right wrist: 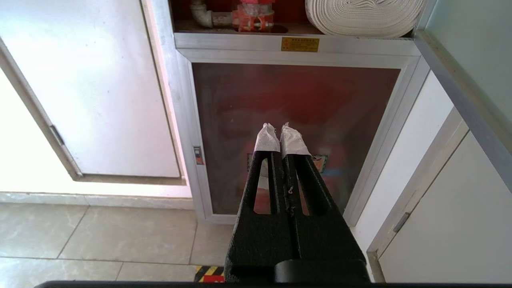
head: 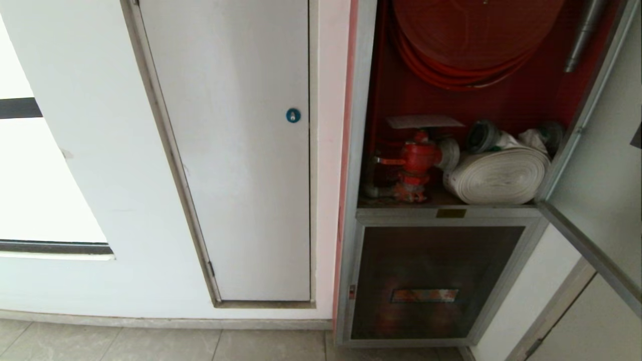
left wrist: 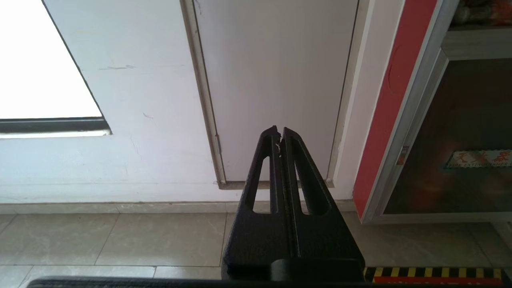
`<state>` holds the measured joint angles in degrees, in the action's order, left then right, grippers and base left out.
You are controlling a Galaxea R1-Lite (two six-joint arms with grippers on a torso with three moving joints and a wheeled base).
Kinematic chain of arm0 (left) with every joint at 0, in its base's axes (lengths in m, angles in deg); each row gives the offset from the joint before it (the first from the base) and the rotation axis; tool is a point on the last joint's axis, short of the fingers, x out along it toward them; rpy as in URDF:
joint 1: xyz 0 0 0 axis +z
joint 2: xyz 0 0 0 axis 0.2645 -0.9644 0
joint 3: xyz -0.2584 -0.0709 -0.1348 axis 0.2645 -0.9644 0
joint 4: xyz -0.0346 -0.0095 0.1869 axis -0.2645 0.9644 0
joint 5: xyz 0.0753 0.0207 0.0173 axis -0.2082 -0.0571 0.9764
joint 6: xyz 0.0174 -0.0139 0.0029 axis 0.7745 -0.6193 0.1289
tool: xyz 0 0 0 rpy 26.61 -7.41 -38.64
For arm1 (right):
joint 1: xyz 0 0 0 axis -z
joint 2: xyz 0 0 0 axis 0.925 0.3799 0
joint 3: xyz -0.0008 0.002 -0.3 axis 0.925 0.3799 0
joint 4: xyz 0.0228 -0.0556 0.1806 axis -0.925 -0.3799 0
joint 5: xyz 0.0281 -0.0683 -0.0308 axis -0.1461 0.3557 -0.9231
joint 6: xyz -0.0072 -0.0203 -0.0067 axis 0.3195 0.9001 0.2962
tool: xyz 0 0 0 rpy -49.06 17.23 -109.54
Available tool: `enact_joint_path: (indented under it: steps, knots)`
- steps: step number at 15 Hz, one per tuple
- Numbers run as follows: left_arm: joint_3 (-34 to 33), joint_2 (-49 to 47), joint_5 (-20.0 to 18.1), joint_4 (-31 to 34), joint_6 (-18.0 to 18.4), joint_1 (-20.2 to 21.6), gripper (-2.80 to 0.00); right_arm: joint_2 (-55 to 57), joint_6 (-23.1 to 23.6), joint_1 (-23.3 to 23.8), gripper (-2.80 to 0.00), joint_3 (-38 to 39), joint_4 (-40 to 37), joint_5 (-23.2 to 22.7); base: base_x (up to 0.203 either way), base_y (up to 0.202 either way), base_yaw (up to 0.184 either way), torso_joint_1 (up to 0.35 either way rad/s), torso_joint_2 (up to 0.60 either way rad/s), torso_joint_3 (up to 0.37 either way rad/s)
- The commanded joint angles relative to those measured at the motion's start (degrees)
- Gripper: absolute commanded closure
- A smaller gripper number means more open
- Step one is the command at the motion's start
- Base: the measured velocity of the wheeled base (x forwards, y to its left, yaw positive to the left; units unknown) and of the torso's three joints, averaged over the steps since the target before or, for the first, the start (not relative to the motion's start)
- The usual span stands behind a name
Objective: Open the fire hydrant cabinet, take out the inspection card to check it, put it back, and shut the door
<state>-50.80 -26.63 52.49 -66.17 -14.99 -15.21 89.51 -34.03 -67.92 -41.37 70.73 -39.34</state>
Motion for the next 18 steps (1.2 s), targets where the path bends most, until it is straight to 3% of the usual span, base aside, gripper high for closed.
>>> enact_joint_path:
  steps: [1,6,18]
  knots:
    - [-0.4,0.0,0.0,0.0,0.0,0.0,0.00,0.0,0.0,0.0,0.00,0.0,0.0,0.0,0.000,0.000,0.000,0.000,0.00,0.000]
    - [-0.4,0.0,0.1,-0.1,-0.2,0.0,0.00,-0.1,0.0,0.0,0.00,0.0,0.0,0.0,0.024,0.000,0.000,-0.004,0.00,0.000]
    - [-0.4,0.0,0.1,-0.1,-0.1,0.0,0.00,-0.1,0.0,0.0,0.00,0.0,0.0,0.0,0.195,0.000,0.000,0.002,0.00,0.001]
